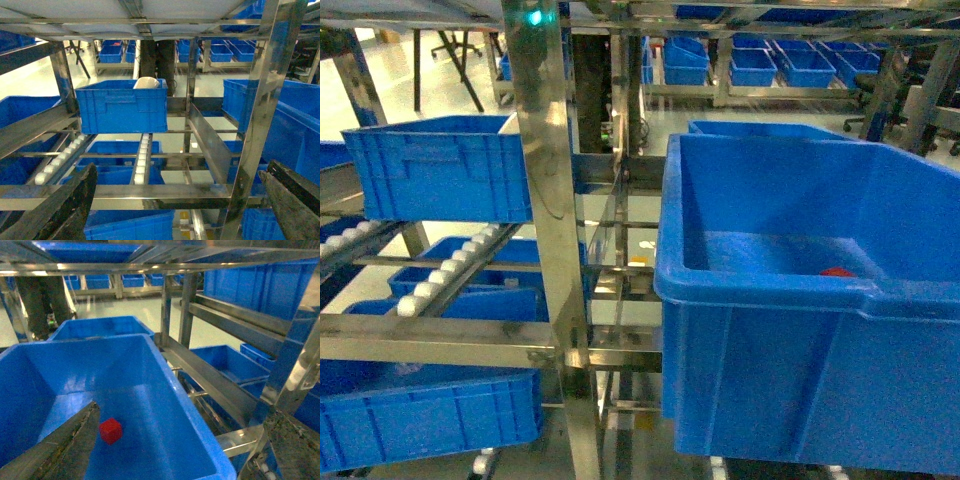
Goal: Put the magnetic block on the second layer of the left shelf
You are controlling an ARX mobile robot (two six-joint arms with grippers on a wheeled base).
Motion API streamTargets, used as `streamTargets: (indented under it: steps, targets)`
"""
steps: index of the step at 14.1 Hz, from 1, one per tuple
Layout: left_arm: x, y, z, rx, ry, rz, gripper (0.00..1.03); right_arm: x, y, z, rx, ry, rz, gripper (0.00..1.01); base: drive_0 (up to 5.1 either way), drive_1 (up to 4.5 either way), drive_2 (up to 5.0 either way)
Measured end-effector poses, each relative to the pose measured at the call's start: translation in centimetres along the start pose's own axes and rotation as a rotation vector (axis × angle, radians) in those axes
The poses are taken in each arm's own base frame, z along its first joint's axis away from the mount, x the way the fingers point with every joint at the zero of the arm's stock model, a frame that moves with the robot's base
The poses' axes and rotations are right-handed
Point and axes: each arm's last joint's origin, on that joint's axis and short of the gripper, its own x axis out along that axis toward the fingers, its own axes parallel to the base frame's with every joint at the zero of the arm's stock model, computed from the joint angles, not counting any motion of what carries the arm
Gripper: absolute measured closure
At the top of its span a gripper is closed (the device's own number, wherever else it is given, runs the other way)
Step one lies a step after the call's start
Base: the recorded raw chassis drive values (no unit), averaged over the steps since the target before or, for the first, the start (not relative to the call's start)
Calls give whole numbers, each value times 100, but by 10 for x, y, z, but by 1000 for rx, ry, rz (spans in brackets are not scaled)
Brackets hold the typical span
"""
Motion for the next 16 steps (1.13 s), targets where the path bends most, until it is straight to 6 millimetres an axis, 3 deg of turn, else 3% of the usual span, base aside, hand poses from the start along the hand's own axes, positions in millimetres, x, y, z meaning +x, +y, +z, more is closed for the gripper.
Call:
streamTargets:
  steps: [2, 4, 5, 7, 11, 16]
  targets:
    - [0, 0, 0, 0, 0, 0, 5, -9, -17, 8, 36, -5, 6, 3, 0, 0, 0]
    - [0, 0, 0, 0, 1, 0, 5, -7, -15, 6, 55, 11, 42, 3, 0, 0, 0]
    - [0, 0, 0, 0, 0, 0, 5, -8, -27, 5, 47, -60, 159, 16, 0, 0, 0]
    - [0, 0, 0, 0, 0, -1, 5, -22, -32, -13, 14, -51, 299, 43, 0, 0, 0]
    - [0, 0, 0, 0, 0, 0, 5, -41, -37, -30, 0, -52, 306, 97, 0, 0, 0]
    - [0, 0, 0, 0, 0, 0, 5, -59, -43, -43, -3, -54, 306, 99, 0, 0, 0]
